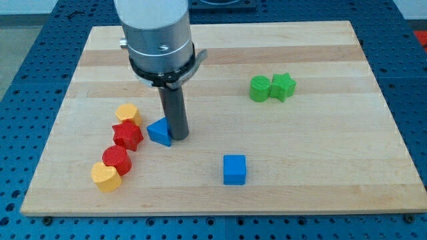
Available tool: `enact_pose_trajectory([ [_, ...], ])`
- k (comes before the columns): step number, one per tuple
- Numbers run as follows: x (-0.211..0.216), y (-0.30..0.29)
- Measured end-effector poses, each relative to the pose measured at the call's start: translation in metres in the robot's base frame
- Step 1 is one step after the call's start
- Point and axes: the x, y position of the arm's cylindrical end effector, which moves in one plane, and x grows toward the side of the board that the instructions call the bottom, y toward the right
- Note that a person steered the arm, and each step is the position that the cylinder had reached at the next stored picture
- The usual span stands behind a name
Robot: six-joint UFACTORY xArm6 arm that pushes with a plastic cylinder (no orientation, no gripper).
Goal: Slide the blue cube towards center of the board
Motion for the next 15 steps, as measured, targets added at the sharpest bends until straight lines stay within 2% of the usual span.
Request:
enact_pose_trajectory([
  [2,0.016,0.009],
  [3,0.004,0.083],
  [5,0.003,0.154],
  [6,0.016,0.193],
  [8,0.099,0.182],
  [9,0.124,0.165],
  [11,0.114,0.083],
  [13,0.08,0.013],
  [14,0.098,0.005],
  [15,0.125,0.027],
])
